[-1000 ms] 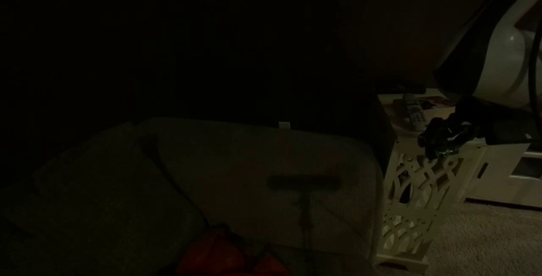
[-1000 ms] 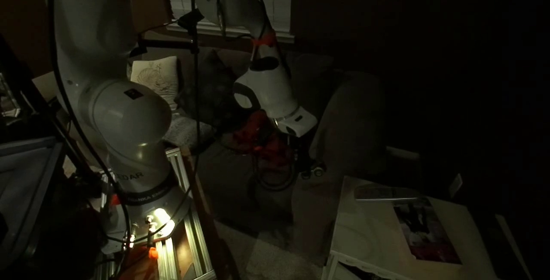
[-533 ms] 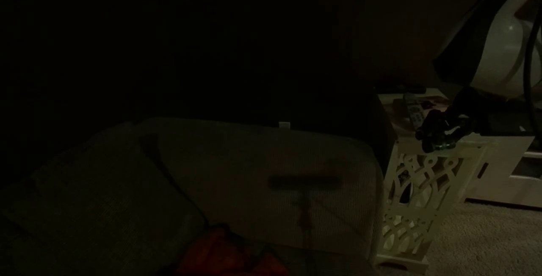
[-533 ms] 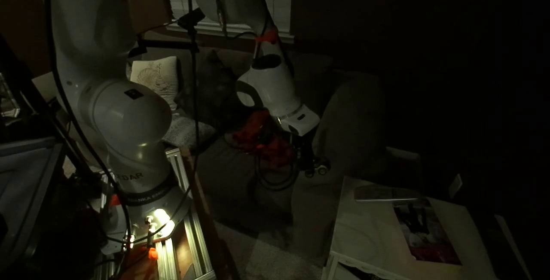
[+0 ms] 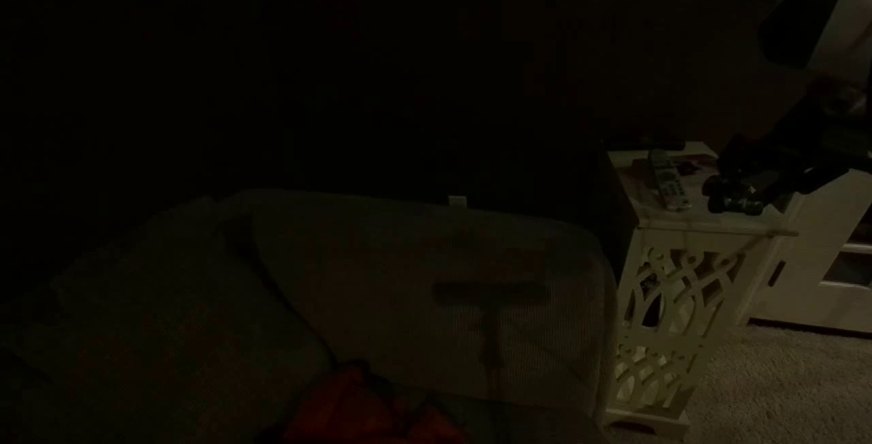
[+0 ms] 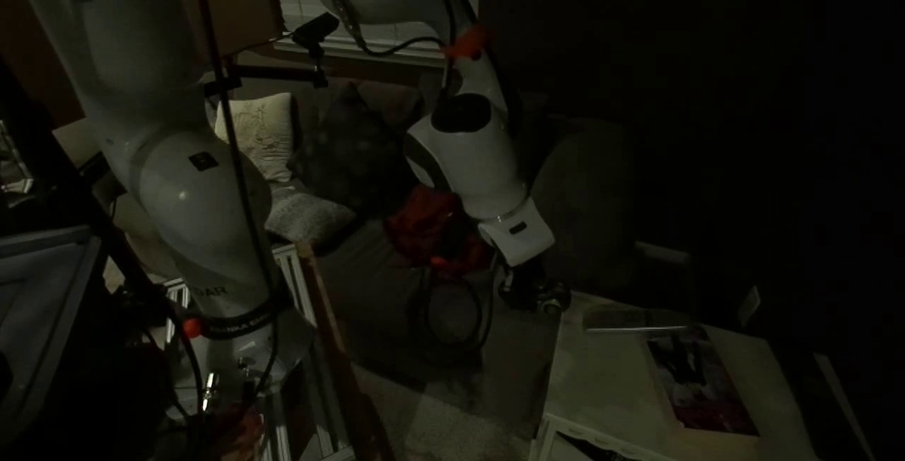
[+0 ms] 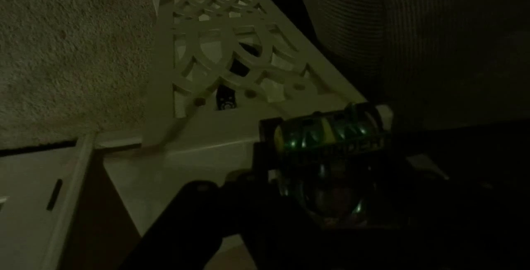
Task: Put the toy on the stand
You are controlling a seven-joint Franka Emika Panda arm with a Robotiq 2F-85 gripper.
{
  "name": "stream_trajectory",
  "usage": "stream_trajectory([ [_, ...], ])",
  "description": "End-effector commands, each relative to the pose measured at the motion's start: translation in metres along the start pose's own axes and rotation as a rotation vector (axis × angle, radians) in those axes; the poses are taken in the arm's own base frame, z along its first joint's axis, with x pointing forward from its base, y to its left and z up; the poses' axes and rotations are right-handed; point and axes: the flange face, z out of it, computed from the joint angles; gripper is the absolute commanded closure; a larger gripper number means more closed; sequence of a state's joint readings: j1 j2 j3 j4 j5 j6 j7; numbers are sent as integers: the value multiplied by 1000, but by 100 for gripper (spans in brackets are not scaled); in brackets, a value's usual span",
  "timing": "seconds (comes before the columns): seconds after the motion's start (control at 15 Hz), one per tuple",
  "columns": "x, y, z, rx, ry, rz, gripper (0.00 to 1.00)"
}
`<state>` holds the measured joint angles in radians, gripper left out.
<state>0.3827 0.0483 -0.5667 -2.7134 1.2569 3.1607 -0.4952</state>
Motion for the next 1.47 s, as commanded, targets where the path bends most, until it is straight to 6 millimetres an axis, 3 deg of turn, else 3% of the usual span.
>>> stream_trajectory([
  [0.0, 8, 7, -1, -2, 5, 36, 36],
  [0.07, 13, 11, -1, -2, 9, 58, 36],
  [0.13, 14, 12, -2, -1, 10, 68, 61],
  [0.67, 91, 23, -6, -71, 186, 119, 61],
  [1.2, 111, 36, 37, -73, 46, 68, 61],
  [1.4, 126, 45, 50, -77, 13, 91, 61],
])
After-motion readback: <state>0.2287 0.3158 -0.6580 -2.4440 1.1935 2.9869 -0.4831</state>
